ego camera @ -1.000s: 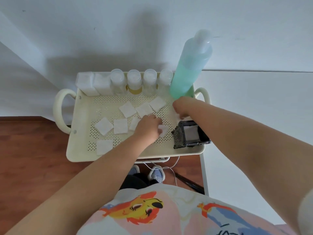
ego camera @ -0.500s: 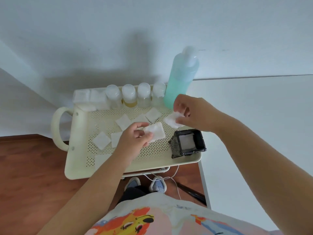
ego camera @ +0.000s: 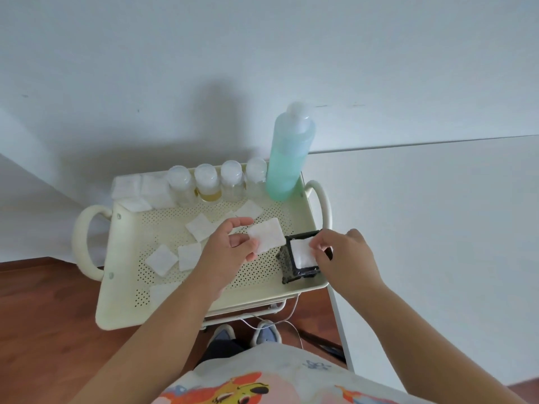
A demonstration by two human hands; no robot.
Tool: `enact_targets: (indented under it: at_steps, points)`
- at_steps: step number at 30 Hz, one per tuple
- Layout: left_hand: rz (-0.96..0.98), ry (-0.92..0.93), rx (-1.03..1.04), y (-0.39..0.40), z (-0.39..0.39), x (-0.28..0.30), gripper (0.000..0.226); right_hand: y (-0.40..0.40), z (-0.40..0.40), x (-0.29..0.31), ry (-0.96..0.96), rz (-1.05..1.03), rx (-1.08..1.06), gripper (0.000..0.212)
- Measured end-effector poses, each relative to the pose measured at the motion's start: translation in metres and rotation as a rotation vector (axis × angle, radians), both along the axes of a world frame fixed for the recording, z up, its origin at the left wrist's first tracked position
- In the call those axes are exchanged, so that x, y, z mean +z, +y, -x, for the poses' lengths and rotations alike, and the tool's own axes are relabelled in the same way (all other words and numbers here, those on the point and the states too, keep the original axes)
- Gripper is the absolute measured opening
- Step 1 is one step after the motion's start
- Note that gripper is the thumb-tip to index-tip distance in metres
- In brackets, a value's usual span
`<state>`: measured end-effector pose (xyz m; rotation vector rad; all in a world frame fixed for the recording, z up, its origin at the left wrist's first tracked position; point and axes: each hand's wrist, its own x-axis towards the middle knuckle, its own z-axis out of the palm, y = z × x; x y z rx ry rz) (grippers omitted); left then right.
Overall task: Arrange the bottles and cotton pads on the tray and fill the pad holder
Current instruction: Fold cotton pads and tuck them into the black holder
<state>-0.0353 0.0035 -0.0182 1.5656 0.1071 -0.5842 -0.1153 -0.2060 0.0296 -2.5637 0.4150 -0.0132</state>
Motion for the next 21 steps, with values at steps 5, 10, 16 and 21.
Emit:
enact_targets:
  at_steps: [5,10,16,21]
  points:
    - [-0.015,-0.005,-0.007,-0.001,0.005,0.004,0.026,0.003,-0.012,0.0,0.128,0.179,0.113,0.027]
    - [0.012,-0.009,0.016,-0.002,0.007,0.012,0.021,0.002,-0.022,0.002,0.288,0.255,0.214,0.029]
    - [0.02,-0.016,0.011,-0.009,0.007,0.02,0.022,-0.001,-0.027,0.002,0.302,0.24,0.244,0.035]
    - [0.001,-0.025,-0.004,-0.017,0.008,0.026,0.022,-0.005,-0.028,-0.005,0.192,0.271,0.215,0.025]
